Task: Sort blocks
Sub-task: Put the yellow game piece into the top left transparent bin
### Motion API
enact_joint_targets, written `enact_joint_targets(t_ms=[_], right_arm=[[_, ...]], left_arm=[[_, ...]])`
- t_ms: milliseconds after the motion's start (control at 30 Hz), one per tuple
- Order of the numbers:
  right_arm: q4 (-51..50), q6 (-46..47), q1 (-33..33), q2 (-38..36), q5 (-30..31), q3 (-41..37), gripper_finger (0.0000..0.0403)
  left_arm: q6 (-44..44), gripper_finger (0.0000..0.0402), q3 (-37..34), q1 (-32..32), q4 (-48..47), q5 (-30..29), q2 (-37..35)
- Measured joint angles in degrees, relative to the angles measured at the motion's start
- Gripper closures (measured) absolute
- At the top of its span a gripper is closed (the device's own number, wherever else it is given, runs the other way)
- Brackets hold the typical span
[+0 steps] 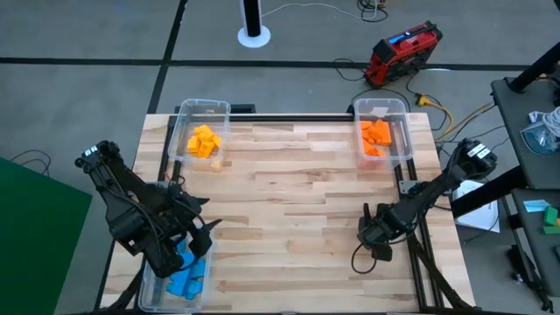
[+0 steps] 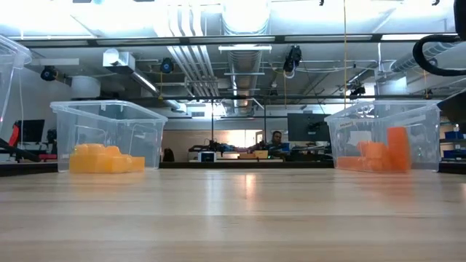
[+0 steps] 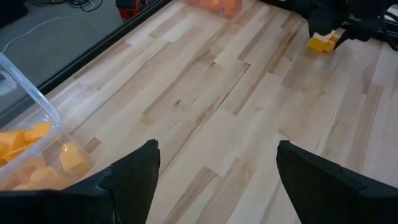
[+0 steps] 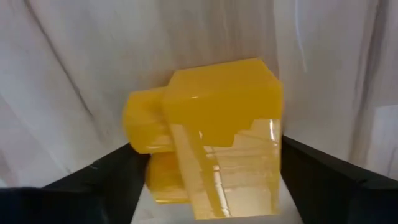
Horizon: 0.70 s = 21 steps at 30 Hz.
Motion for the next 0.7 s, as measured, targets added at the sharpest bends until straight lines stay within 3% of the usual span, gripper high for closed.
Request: enact_joint_targets(t_ms=[200, 400, 567, 700], right_arm=[[0.4, -0.2, 0.0, 0.4, 0.5, 0.6, 0.0151], [2.5, 1.1, 0.0, -1.5, 0.5, 2.6, 0.0151], [2.2, 6.5, -1.1, -4.9, 0.8, 9.2, 0.0151], [2.3, 7.5, -4.3, -5.3, 7.1, 18.4, 0.0151]], left_arm=[[0.0, 0.0107, 0.0, 0.0, 0.0, -2.3, 0.0], [1.2, 0.0107, 0.0, 0.0, 0.0, -5.6, 0.0], [1.4, 0.0108, 0.0, 0.0, 0.0, -5.6, -0.7], [2.7, 0.0118, 0.0, 0.0, 0.0, -7.1, -1.1]])
